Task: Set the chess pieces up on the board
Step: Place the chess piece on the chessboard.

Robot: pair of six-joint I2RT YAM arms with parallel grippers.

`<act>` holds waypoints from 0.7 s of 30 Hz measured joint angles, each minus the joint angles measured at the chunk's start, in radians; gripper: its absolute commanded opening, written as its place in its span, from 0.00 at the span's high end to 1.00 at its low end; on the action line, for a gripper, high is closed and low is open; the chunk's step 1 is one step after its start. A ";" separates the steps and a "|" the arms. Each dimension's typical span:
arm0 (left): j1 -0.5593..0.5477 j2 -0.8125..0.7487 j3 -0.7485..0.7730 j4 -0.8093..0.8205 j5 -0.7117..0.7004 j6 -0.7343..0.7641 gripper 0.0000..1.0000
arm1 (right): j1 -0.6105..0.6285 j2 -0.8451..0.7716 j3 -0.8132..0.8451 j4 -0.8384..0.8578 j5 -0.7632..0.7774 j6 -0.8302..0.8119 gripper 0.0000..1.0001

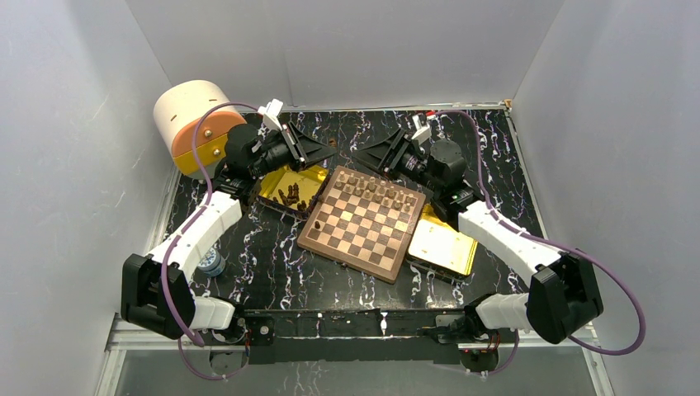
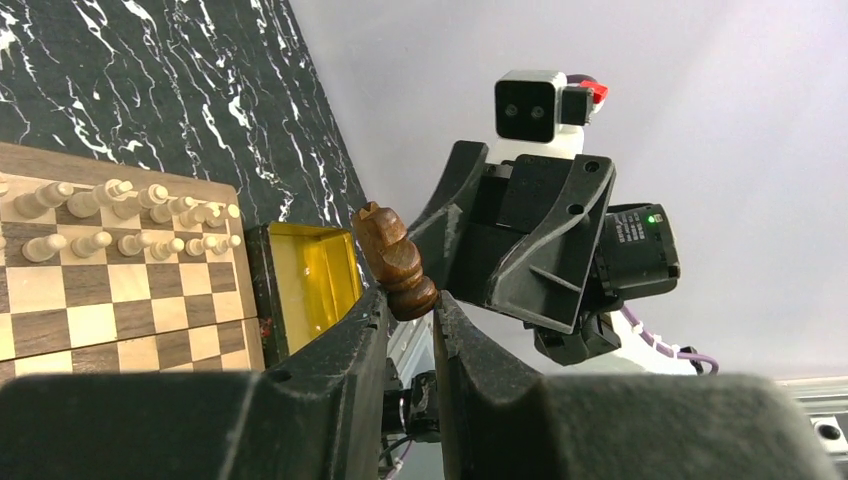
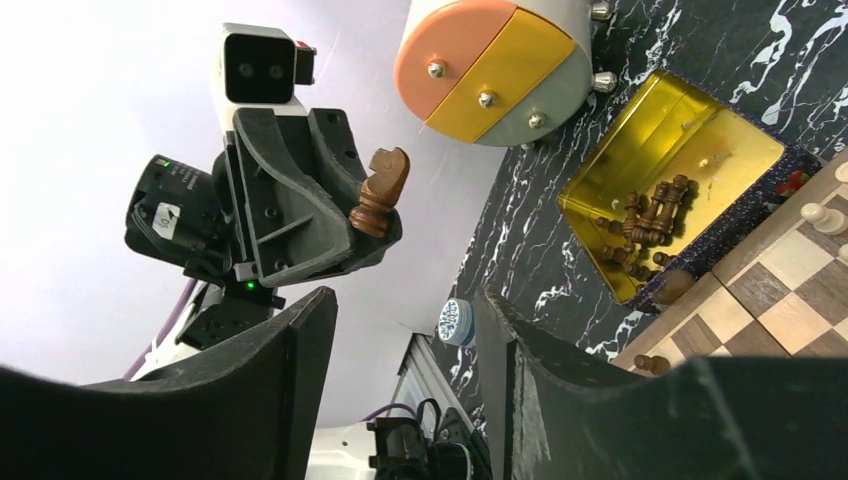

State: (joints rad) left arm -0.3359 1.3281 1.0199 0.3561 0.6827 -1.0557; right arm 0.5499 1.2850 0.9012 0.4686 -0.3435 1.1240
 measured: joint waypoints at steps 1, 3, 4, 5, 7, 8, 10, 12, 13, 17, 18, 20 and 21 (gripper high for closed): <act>0.000 0.000 -0.001 0.004 0.003 -0.002 0.93 | 0.000 0.000 0.000 -0.004 -0.003 -0.005 0.37; 0.000 0.000 -0.001 0.008 0.007 -0.002 0.94 | 0.000 0.000 0.000 -0.012 -0.011 -0.021 0.37; 0.000 0.000 -0.001 0.001 0.006 0.006 0.94 | 0.000 0.000 0.000 -0.019 -0.012 -0.034 0.37; 0.000 0.000 0.002 -0.019 0.005 0.021 0.94 | 0.000 0.000 0.000 -0.033 -0.011 -0.051 0.37; 0.000 0.001 0.015 -0.097 -0.014 0.073 0.94 | 0.000 -0.001 0.000 -0.072 -0.010 -0.086 0.37; 0.000 0.002 0.027 -0.144 -0.027 0.104 0.94 | 0.000 -0.003 0.000 -0.100 -0.004 -0.109 0.37; 0.000 0.008 0.052 -0.229 -0.060 0.174 0.94 | 0.000 -0.014 0.000 -0.165 0.008 -0.154 0.37; 0.000 0.011 0.070 -0.303 -0.100 0.252 0.94 | 0.000 -0.033 0.000 -0.226 0.026 -0.195 0.37; 0.000 0.013 0.077 -0.341 -0.120 0.294 0.94 | 0.000 -0.045 0.000 -0.259 0.034 -0.218 0.37; 0.000 0.037 0.095 -0.451 -0.181 0.453 0.94 | 0.000 -0.092 0.000 -0.362 0.064 -0.295 0.37; 0.000 0.042 0.095 -0.475 -0.191 0.494 0.94 | 0.000 -0.101 0.000 -0.383 0.069 -0.313 0.37; 0.000 0.047 0.095 -0.511 -0.195 0.564 0.94 | 0.000 -0.116 0.000 -0.419 0.074 -0.345 0.37; -0.001 0.047 0.095 -0.521 -0.193 0.595 0.94 | 0.000 -0.120 0.000 -0.433 0.075 -0.359 0.37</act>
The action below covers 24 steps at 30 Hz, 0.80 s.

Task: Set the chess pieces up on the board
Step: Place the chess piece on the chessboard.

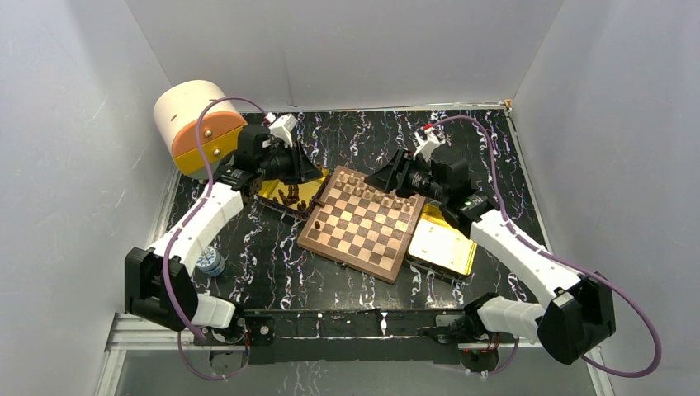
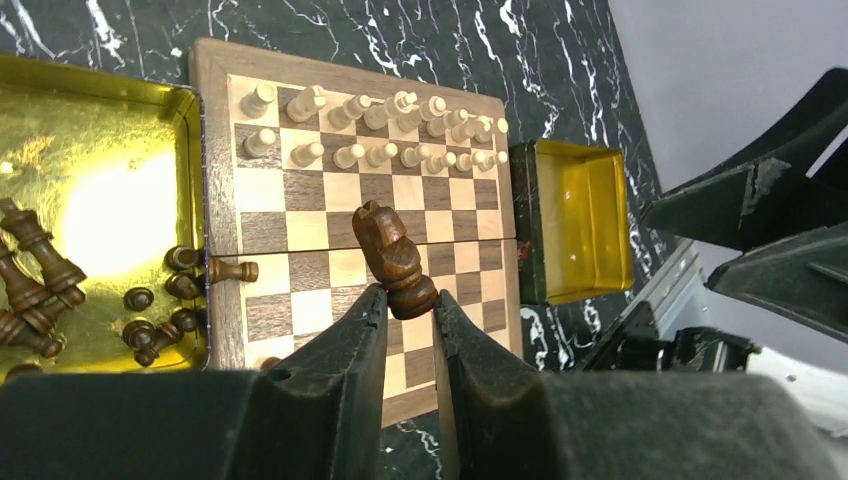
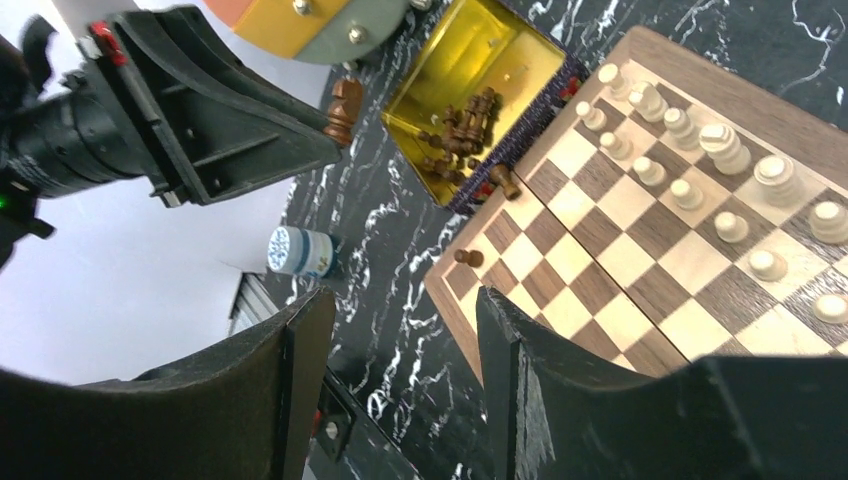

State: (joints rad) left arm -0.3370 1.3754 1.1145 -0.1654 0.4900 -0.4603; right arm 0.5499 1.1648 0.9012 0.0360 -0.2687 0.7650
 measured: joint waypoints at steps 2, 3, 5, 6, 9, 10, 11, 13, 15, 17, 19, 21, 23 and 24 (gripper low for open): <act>-0.012 0.000 0.000 -0.005 0.004 0.054 0.94 | 0.000 -0.004 0.004 -0.038 -0.007 -0.029 0.38; -0.027 0.000 -0.001 -0.007 0.003 0.084 0.94 | 0.000 -0.004 0.010 -0.060 -0.016 -0.041 0.38; -0.072 -0.002 -0.005 -0.006 0.003 0.143 0.95 | -0.002 0.002 0.039 -0.116 -0.044 -0.063 0.39; -0.106 -0.007 -0.014 -0.002 0.003 0.185 0.96 | -0.003 0.007 0.059 -0.138 -0.056 -0.070 0.39; -0.212 -0.033 -0.052 0.008 0.019 0.307 0.96 | -0.011 0.027 0.147 -0.205 -0.113 -0.092 0.41; -0.242 -0.044 -0.066 0.013 0.027 0.340 0.96 | -0.017 0.029 0.175 -0.222 -0.134 -0.097 0.41; -0.264 -0.054 -0.081 0.018 0.039 0.372 0.97 | -0.023 0.029 0.193 -0.230 -0.151 -0.102 0.41; -0.283 -0.067 -0.100 0.029 0.061 0.418 0.97 | -0.038 0.029 0.233 -0.260 -0.193 -0.115 0.41; -0.286 -0.071 -0.111 0.039 0.079 0.465 0.97 | -0.049 0.029 0.261 -0.293 -0.225 -0.125 0.42; -0.290 -0.071 -0.116 0.048 0.093 0.505 0.99 | -0.055 0.042 0.293 -0.343 -0.249 -0.142 0.41; -0.294 -0.071 -0.119 0.055 0.106 0.542 1.00 | -0.057 0.065 0.321 -0.383 -0.272 -0.158 0.40; -0.302 -0.071 -0.121 0.058 0.119 0.572 1.00 | -0.057 0.092 0.328 -0.411 -0.295 -0.171 0.40; -0.310 -0.071 -0.122 0.061 0.135 0.602 1.00 | -0.057 0.120 0.328 -0.441 -0.325 -0.174 0.40; -0.313 -0.071 -0.123 0.061 0.142 0.614 1.00 | -0.057 0.134 0.327 -0.449 -0.343 -0.174 0.40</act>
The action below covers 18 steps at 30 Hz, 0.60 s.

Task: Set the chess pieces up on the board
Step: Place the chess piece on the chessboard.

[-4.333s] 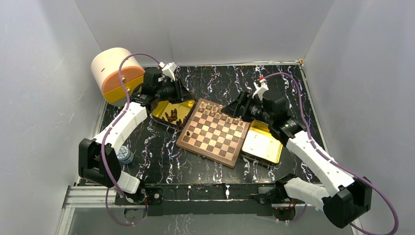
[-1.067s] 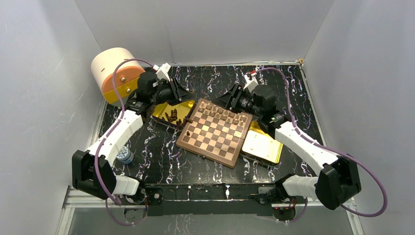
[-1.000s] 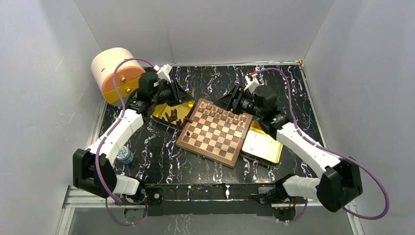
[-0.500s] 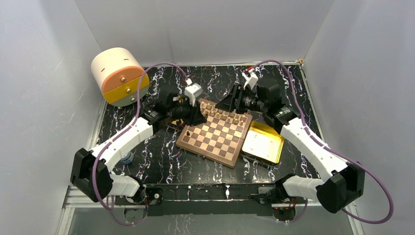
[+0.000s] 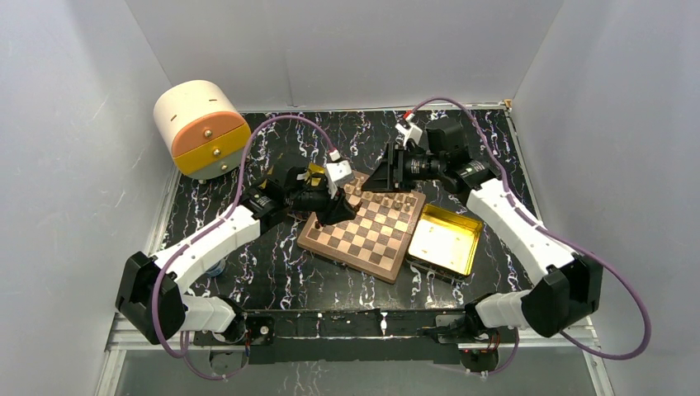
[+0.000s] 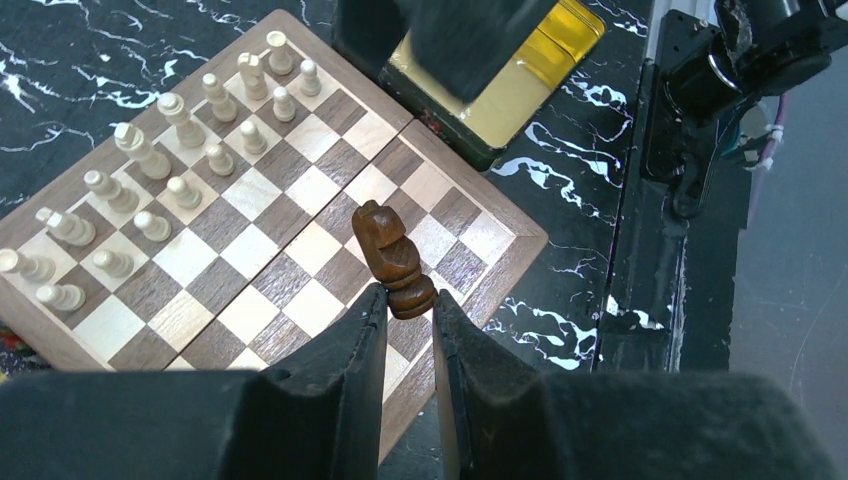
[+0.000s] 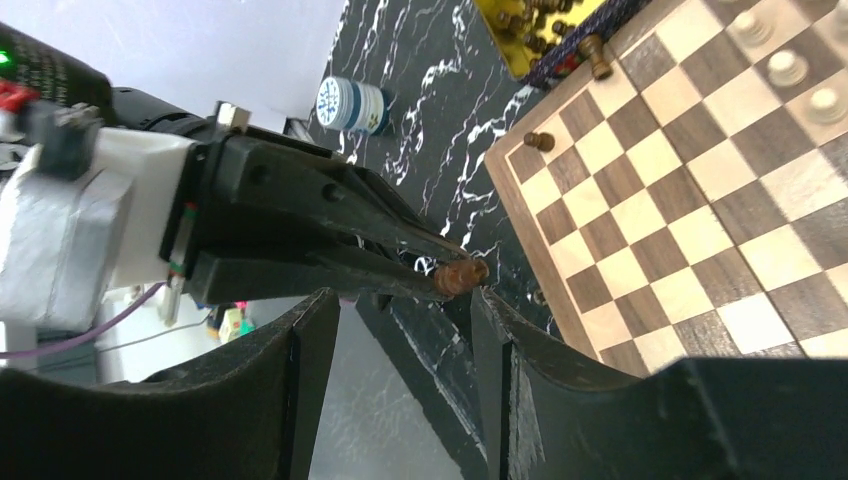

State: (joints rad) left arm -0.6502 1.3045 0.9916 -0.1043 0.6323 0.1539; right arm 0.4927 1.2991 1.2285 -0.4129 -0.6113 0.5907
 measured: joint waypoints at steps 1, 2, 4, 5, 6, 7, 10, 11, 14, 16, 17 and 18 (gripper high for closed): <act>-0.002 0.000 -0.002 0.002 0.006 0.010 1.00 | 0.000 0.016 -0.001 -0.003 -0.020 0.000 0.40; -0.005 0.000 -0.003 0.003 0.011 0.019 1.00 | 0.000 0.031 -0.003 -0.004 -0.038 0.002 0.40; -0.008 0.000 -0.005 0.008 0.019 0.030 1.00 | 0.000 0.051 -0.018 -0.003 -0.063 0.009 0.42; -0.010 0.000 -0.007 0.014 0.025 0.035 1.00 | 0.000 0.058 -0.029 0.000 -0.076 0.015 0.44; -0.012 -0.001 -0.011 0.021 0.030 0.038 1.00 | 0.000 0.065 -0.040 0.002 -0.086 0.023 0.45; -0.013 -0.002 -0.015 0.026 0.032 0.041 1.00 | 0.000 0.071 -0.051 0.006 -0.097 0.032 0.46; -0.015 -0.002 -0.025 0.038 0.034 0.046 1.00 | 0.000 0.096 -0.064 0.015 -0.123 0.051 0.46; -0.015 -0.002 -0.029 0.046 0.034 0.047 1.00 | 0.000 0.105 -0.066 0.019 -0.132 0.056 0.46; -0.017 -0.002 -0.037 0.058 0.034 0.048 1.00 | 0.003 0.114 -0.069 0.021 -0.145 0.064 0.46; -0.020 -0.003 -0.042 0.067 0.034 0.048 1.00 | 0.005 0.115 -0.075 0.023 -0.150 0.065 0.47; -0.021 -0.003 -0.045 0.074 0.034 0.048 1.00 | 0.006 0.117 -0.078 0.023 -0.152 0.066 0.48; -0.022 -0.003 -0.048 0.080 0.034 0.049 1.00 | 0.006 0.121 -0.080 0.021 -0.152 0.067 0.49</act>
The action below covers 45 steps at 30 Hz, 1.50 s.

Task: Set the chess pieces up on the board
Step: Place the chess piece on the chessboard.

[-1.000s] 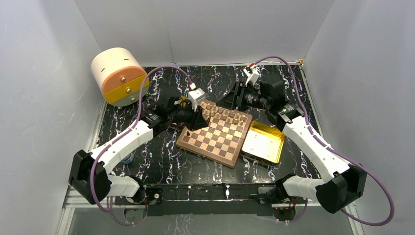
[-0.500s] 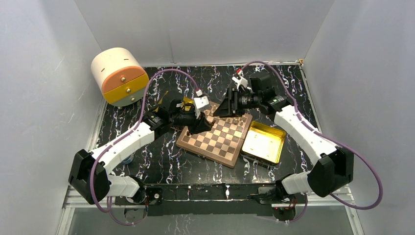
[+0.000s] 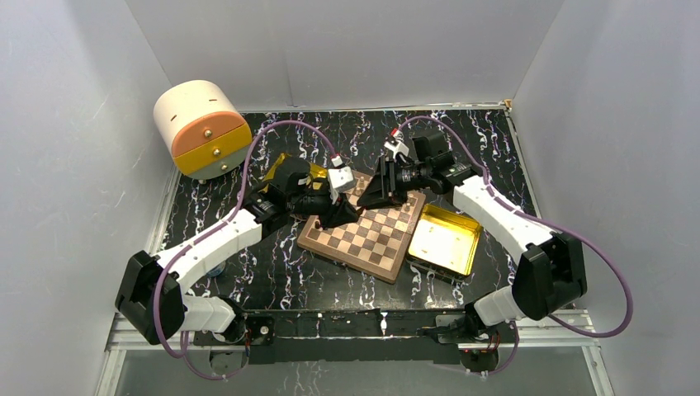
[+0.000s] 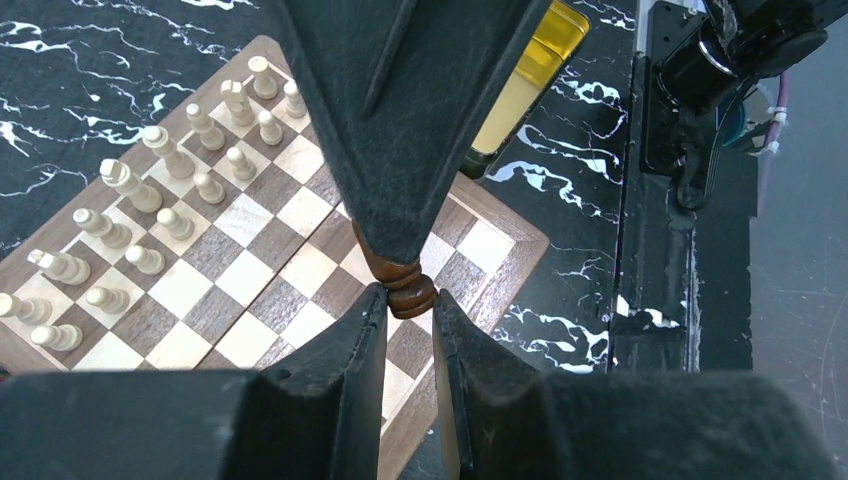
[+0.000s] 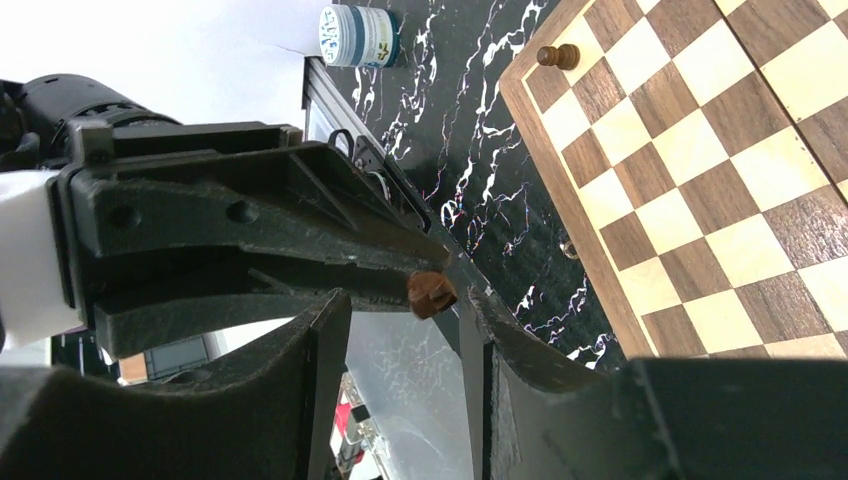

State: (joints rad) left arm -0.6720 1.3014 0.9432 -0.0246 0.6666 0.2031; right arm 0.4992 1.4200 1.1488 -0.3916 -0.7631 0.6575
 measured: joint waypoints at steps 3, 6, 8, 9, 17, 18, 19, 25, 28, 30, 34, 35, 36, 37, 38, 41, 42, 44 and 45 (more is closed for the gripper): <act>-0.003 0.000 -0.006 0.020 0.001 0.004 1.00 | 0.002 0.024 0.000 0.001 0.000 0.003 0.59; -0.004 -0.001 -0.012 0.039 0.000 0.006 1.00 | 0.009 0.051 0.000 0.000 0.001 0.007 0.75; -0.005 -0.002 -0.019 0.040 -0.002 0.007 1.00 | 0.012 0.061 0.000 -0.001 0.001 0.014 0.84; -0.005 -0.002 -0.020 0.040 -0.002 0.007 0.96 | 0.013 0.061 0.000 -0.002 0.005 0.015 0.88; -0.006 -0.003 -0.020 0.042 -0.071 -0.043 0.13 | 0.018 0.023 -0.026 0.006 0.098 0.002 0.90; -0.006 -0.003 -0.020 0.037 -0.082 -0.056 0.11 | 0.018 0.003 -0.042 0.007 0.125 -0.006 0.90; -0.006 -0.002 -0.019 0.031 -0.087 -0.070 0.10 | 0.019 -0.020 -0.058 0.008 0.153 -0.012 0.91; -0.002 0.001 -0.020 0.015 -0.144 -0.185 0.08 | 0.019 -0.154 -0.137 0.008 0.323 -0.081 0.88; 0.023 0.005 -0.019 0.012 -0.216 -0.283 0.08 | 0.029 -0.204 -0.176 0.023 0.397 -0.130 0.88; 0.069 0.026 -0.001 -0.014 -0.242 -0.353 0.07 | 0.048 -0.223 -0.208 0.028 0.460 -0.161 0.88; 0.230 0.085 0.043 -0.037 -0.261 -0.521 0.06 | 0.111 -0.223 -0.258 0.026 0.580 -0.201 0.87; 0.269 0.086 0.043 -0.042 -0.266 -0.557 0.06 | 0.132 -0.223 -0.268 0.024 0.609 -0.210 0.87; 0.307 0.085 0.043 -0.041 -0.274 -0.587 0.06 | 0.155 -0.224 -0.276 0.025 0.638 -0.220 0.87; 0.338 0.082 0.043 -0.039 -0.293 -0.610 0.05 | 0.183 -0.224 -0.282 0.024 0.666 -0.229 0.87; 0.356 0.080 0.043 -0.042 -0.314 -0.619 0.04 | 0.211 -0.226 -0.288 0.027 0.695 -0.239 0.87; 0.375 0.066 0.050 -0.084 -0.412 -0.612 0.02 | 0.315 -0.241 -0.312 0.038 0.786 -0.254 0.87; 0.375 0.061 0.056 -0.102 -0.449 -0.609 0.02 | 0.359 -0.246 -0.321 0.041 0.821 -0.257 0.88; 0.374 0.048 0.060 -0.127 -0.513 -0.607 0.02 | 0.435 -0.248 -0.336 0.045 0.882 -0.258 0.88; 0.374 0.039 0.060 -0.138 -0.550 -0.607 0.02 | 0.478 -0.248 -0.346 0.047 0.918 -0.256 0.88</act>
State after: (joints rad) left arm -0.2977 1.3399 1.0035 -0.1631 0.1169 -0.4038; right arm 0.9768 1.1725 0.8024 -0.3450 0.1551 0.4019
